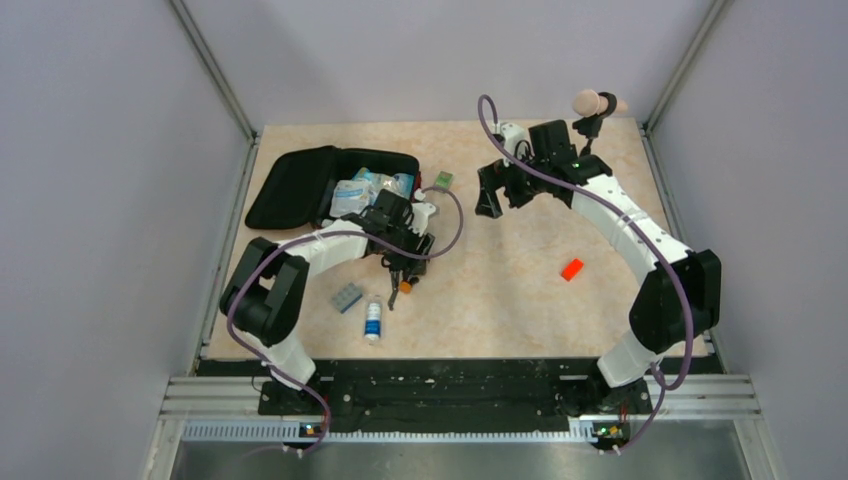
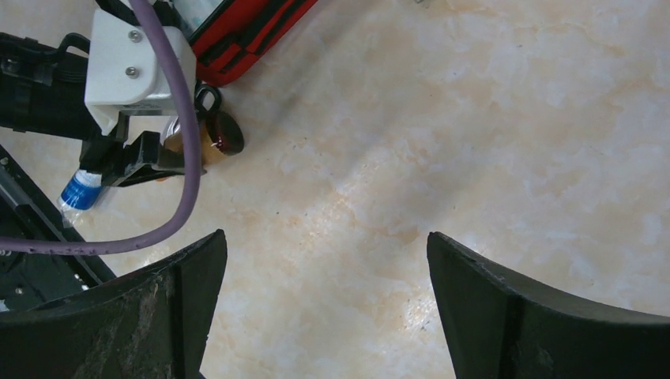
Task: Organize the medicine kit
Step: Pick up the pill bottle at the center of the board.
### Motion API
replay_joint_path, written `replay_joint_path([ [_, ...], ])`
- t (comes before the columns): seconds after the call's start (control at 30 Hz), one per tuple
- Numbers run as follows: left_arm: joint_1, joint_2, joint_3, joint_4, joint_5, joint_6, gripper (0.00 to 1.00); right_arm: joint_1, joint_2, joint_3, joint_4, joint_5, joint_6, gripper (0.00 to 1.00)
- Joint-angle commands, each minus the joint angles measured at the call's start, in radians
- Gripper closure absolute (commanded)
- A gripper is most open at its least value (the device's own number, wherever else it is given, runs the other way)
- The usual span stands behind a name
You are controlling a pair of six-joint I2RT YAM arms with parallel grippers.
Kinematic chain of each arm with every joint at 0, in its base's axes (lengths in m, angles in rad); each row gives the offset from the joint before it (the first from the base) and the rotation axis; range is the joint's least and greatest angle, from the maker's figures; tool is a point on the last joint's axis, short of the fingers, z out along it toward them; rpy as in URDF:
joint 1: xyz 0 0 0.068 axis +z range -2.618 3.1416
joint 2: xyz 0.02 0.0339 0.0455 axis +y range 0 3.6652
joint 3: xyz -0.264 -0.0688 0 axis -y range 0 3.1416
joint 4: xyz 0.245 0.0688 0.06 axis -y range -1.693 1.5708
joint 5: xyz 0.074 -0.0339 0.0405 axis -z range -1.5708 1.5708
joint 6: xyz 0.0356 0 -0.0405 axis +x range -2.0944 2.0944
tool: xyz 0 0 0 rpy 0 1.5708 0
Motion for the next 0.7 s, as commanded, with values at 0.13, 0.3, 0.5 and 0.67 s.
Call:
replay_joint_path([
  [0.13,-0.028,0.082,0.115,-0.046,0.079,0.095,0.54,0.000,-0.067,-0.018,0.014,-0.007,-0.016,0.05],
  [0.3,-0.030,0.104,0.219,-0.165,0.170,0.172,0.75,-0.007,-0.068,-0.020,0.012,-0.006,-0.016,0.05],
  [0.5,0.014,0.043,0.337,-0.210,0.428,0.269,0.82,-0.028,-0.051,0.013,-0.013,0.000,-0.026,0.06],
  [0.67,0.103,0.001,0.416,-0.213,0.597,0.394,0.74,-0.062,-0.051,0.031,-0.046,0.011,-0.046,0.06],
])
